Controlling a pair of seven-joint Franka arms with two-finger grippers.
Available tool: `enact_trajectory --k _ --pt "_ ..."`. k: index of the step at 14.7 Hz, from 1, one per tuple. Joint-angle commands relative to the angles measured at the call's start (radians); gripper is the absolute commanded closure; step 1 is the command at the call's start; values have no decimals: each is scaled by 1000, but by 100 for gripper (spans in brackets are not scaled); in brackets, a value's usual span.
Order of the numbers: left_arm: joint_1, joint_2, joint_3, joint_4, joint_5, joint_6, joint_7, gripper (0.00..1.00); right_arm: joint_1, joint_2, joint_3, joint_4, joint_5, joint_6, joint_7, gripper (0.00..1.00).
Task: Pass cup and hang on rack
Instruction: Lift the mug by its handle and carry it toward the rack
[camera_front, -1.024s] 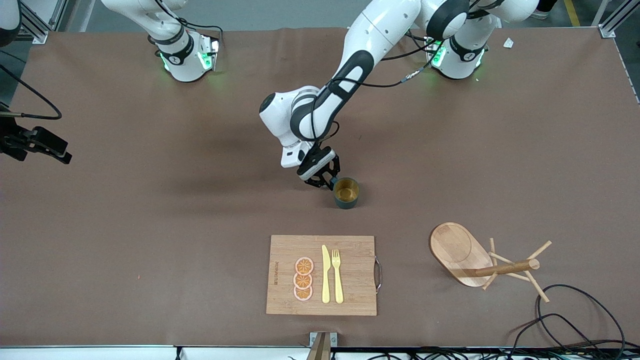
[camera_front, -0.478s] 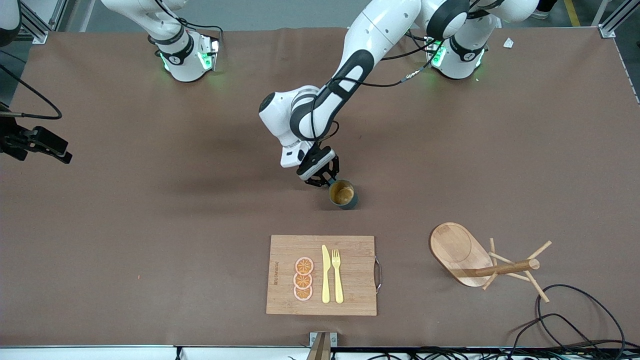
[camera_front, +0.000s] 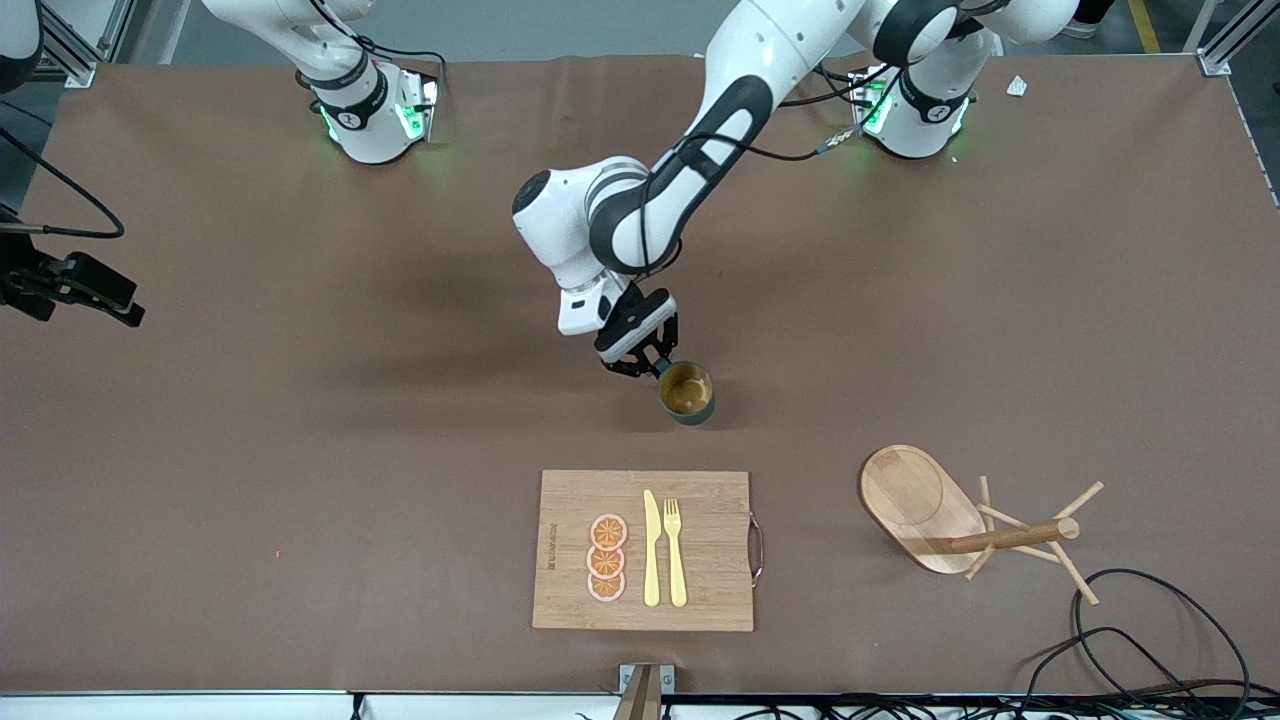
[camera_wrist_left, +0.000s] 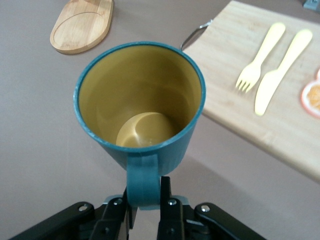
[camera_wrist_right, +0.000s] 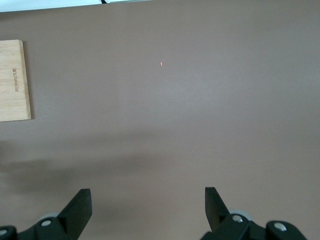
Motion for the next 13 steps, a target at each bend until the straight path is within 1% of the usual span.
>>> enact_trajectory --k 1,5,7,10,13 --pt "63 -103 -8 -15 -84 -10 64 96 0 -25 4 -12 -20 -10 -6 0" --pt "154 -207 -10 -15 -225 -1 164 96 0 -28 4 -12 -20 -10 -6 0" --pt "211 -255 -10 -15 -321 16 221 96 0 -28 4 -12 -21 -10 -6 0" --pt "272 -307 -8 -15 -452 19 287 96 0 -28 4 -12 -21 -10 -6 0" --pt "362 -348 -10 -15 -571 19 366 97 0 -31 4 -14 -21 -10 -6 0"
